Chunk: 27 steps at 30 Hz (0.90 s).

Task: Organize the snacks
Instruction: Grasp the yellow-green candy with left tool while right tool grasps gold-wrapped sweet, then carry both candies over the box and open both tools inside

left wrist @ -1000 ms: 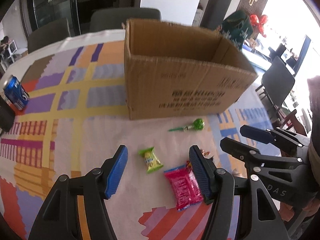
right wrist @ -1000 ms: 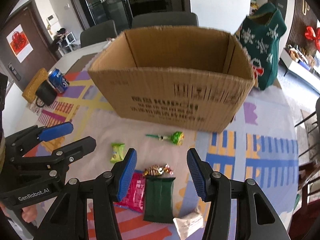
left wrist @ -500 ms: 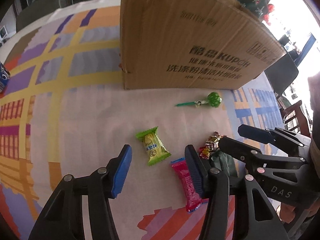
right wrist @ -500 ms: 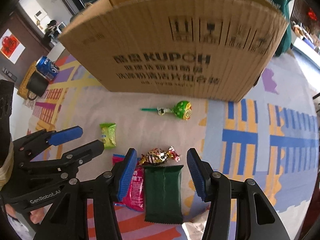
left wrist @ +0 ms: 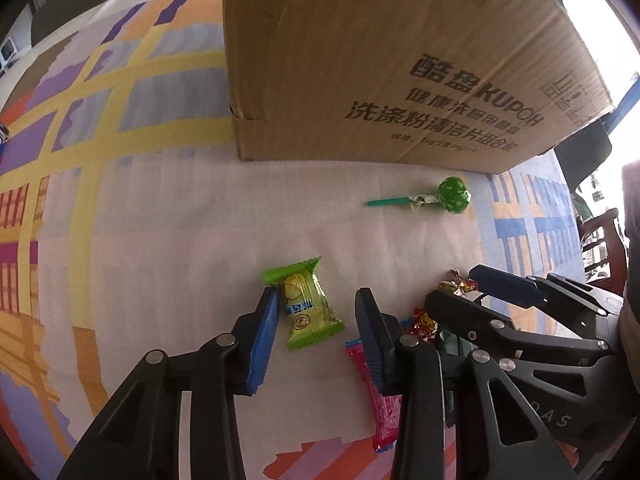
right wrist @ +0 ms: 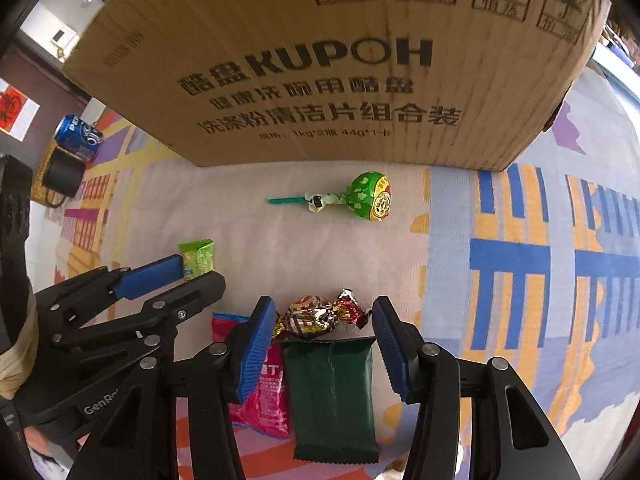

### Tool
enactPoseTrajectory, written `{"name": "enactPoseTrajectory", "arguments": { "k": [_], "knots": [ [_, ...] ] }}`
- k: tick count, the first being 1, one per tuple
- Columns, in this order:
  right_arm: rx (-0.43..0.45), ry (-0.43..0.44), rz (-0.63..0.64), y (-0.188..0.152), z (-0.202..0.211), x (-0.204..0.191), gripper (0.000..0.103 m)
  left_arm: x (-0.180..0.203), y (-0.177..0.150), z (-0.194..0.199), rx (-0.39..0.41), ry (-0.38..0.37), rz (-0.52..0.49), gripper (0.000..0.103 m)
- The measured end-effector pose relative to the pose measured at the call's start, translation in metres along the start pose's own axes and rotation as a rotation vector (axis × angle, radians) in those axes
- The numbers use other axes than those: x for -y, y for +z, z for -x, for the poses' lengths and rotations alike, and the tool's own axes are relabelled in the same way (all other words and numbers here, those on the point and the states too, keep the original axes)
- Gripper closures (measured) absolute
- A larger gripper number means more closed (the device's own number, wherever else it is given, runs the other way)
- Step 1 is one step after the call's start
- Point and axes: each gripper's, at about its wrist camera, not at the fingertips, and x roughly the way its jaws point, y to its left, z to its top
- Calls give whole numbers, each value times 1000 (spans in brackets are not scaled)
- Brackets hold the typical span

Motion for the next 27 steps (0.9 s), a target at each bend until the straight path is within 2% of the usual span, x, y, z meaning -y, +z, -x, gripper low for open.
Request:
{"name": "enactPoseTrajectory", "arguments": {
  "k": [5, 6, 11, 14, 27],
  "knots": [
    [3, -12, 3, 2, -4, -1, 54, -1, 3, 0, 5, -2, 16, 76],
    [5, -16, 4, 2, -4, -2, 58, 0, 3, 0, 5, 1, 14, 80],
    [12, -15, 17, -1, -4, -5, 63, 1, 0, -1, 6, -5, 9, 82],
    [15, 2, -1, 0, -6, -7, 72, 0, -3, 2, 8, -14, 17, 82],
    [85, 9, -11, -6, 21, -3, 73, 5, -12, 42, 90, -27, -7, 82]
  ]
}}
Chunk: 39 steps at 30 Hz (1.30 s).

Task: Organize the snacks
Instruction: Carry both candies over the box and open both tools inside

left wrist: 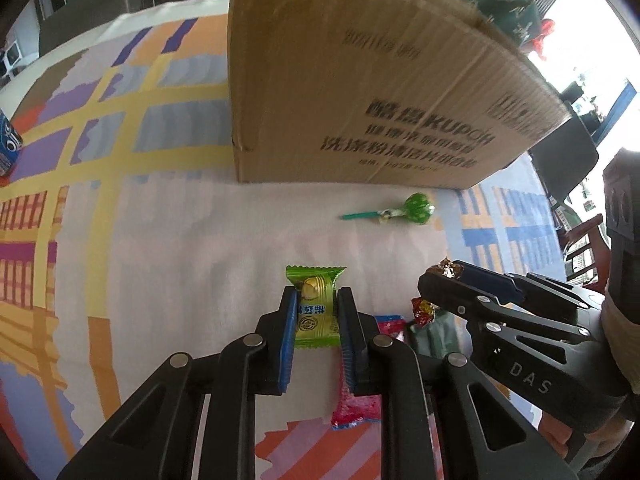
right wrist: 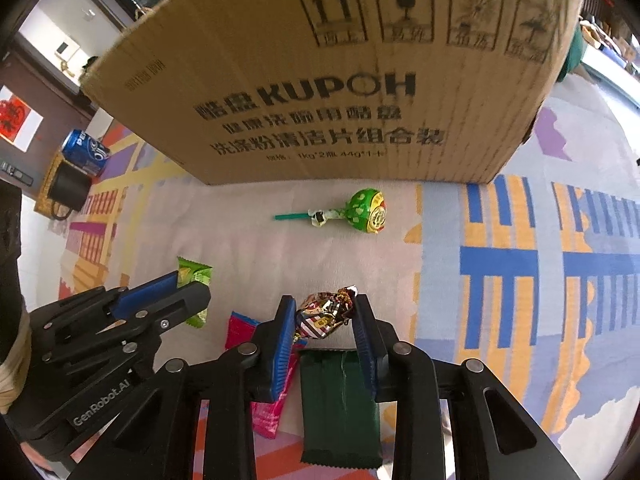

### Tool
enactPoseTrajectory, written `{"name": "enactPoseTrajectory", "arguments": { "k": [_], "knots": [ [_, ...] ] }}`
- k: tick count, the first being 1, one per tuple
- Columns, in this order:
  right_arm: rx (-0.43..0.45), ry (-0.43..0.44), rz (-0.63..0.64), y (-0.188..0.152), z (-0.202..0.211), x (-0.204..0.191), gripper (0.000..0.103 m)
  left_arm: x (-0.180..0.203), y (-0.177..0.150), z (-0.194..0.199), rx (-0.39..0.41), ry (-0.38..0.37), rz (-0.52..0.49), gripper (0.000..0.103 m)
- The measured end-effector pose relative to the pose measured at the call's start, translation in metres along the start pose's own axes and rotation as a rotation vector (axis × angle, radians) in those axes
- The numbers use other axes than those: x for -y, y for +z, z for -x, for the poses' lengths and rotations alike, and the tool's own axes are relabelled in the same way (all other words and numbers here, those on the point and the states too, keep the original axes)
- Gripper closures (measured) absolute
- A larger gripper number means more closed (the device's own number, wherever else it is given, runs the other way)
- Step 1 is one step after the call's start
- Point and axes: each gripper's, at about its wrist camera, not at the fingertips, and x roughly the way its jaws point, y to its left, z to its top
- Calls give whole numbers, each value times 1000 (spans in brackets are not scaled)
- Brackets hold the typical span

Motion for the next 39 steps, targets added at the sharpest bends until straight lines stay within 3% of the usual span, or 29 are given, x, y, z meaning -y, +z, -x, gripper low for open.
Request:
{"name": "enactPoseTrajectory", "arguments": {
  "k": [8, 24, 39],
  "knots": [
    [80, -11, 31, 0, 30, -3, 73, 6, 0, 36, 76, -13, -22, 82],
    [325, -33, 100, 5, 123, -14, 73, 40, 14, 106, 258, -48, -79, 82],
    [454, -33, 114, 27, 164, -23, 73, 57, 46, 143, 369, -47, -111, 82]
  ]
}}
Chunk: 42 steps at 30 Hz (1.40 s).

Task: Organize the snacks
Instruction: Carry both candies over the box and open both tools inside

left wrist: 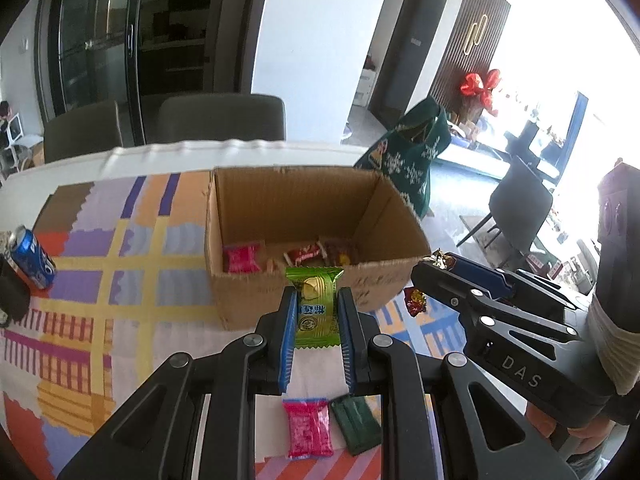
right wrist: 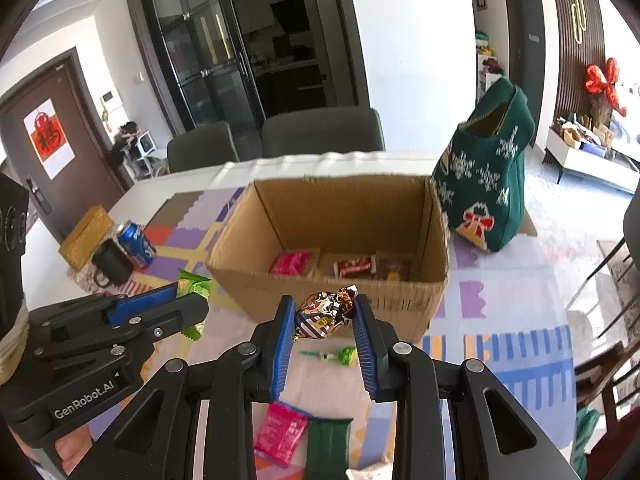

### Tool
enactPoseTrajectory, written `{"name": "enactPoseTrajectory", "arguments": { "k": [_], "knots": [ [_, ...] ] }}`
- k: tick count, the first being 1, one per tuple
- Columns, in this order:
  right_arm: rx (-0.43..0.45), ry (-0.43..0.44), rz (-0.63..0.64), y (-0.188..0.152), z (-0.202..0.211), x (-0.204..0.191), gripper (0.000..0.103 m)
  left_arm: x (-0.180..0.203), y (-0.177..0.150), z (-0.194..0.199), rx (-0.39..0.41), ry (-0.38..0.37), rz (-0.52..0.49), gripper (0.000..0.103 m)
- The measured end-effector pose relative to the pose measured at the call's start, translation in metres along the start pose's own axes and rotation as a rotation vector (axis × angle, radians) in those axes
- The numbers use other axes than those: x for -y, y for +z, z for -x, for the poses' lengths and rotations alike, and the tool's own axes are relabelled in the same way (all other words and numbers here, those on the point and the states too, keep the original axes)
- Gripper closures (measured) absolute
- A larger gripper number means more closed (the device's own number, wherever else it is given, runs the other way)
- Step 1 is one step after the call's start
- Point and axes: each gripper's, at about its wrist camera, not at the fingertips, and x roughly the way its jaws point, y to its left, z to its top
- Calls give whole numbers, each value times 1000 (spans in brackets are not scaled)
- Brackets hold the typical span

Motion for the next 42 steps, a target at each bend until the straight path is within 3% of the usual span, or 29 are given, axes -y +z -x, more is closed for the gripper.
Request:
{"name": "enactPoseTrajectory", "arguments": {
  "k": [13, 26, 28, 30, 34, 37, 42],
  "knots": [
    [57, -8, 4, 33, -3, 5, 73, -3, 35, -10, 39, 12, -13, 82],
    [41, -27, 3, 54, -38, 19, 72, -9, 58, -58, -12, 28, -12, 82],
    [39, -32, 3, 57, -43, 21, 72, -10, 61, -62, -15, 54, -7, 77],
    [40, -38, 2, 59, -47, 23, 62, -12, 63, -64, -11, 85, -8, 58],
    [38, -77, 19, 58, -49, 22, 58, -15, 57, -62, 3, 131, -18, 55],
    [29, -100, 34, 52, -47, 21, 50, -13, 48, -53, 14, 140, -27, 50],
    [29, -108, 48, 37, -34, 18, 47, -7, 30, -34, 34, 148, -48, 41]
  ]
}}
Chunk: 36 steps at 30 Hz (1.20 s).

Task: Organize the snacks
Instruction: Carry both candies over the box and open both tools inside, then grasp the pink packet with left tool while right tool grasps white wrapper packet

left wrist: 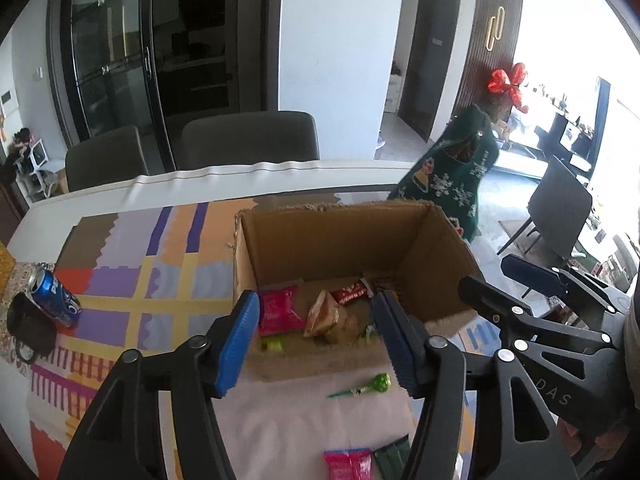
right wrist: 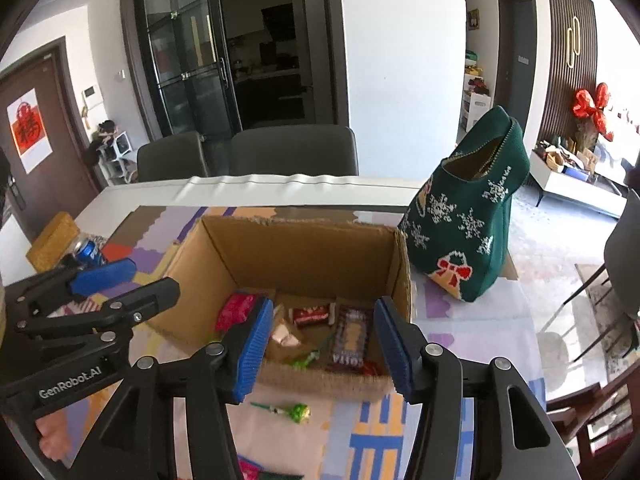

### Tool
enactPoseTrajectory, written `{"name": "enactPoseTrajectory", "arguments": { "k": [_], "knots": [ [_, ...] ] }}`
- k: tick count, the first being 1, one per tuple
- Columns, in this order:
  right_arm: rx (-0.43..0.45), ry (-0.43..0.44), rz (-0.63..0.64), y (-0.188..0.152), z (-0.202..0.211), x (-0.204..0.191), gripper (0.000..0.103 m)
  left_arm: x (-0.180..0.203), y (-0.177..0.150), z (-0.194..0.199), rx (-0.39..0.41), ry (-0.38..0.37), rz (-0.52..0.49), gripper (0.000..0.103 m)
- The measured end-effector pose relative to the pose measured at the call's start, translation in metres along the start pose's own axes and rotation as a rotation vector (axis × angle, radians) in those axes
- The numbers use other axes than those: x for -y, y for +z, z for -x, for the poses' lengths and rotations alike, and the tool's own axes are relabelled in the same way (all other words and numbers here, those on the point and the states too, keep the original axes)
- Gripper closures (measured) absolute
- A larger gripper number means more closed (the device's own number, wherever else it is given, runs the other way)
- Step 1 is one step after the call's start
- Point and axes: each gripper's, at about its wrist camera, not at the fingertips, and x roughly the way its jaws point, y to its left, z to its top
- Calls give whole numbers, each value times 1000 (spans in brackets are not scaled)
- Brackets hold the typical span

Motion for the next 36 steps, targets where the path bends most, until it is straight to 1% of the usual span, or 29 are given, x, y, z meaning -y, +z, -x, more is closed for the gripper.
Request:
{"name": "enactPoseTrajectory", "arguments": {
  "k": [3, 6, 9, 13, 17, 19, 22, 27, 29, 36],
  "knots": [
    [6, 1, 4, -12, 12, -2, 42, 3, -12, 12, 11, 3, -13, 39],
    [12, -6, 20, -24, 24, -5, 41, 7, -24, 23, 15, 4, -21, 37],
    [15, -15, 30, -37, 36, -9, 38, 10, -39, 33, 20, 7, -14, 35],
    [20, -13, 35, -53, 49, -13, 38, 12, -55, 40, 10, -8, -1, 34],
    [13, -6, 30, -67, 58, -15, 38, 16, -70, 49, 14, 1, -3, 32],
    [9, -4, 32, -76, 62, -16, 37, 19, -78, 54, 16, 8, -9, 31],
    [7, -17, 33, -87, 68, -16, 34, 21, -89, 56, 7, -4, -8, 29],
    [-26, -31, 49, -109, 72, -16, 34, 25, -107, 59, 1, 18, -28, 25],
    [-38, -40, 52, -115, 72, -16, 34, 26, -114, 58, -12, 16, -29, 25],
    [-111, -37, 56, -144, 65, -19, 34, 25, -143, 48, -86, 6, -13, 25]
  ]
}}
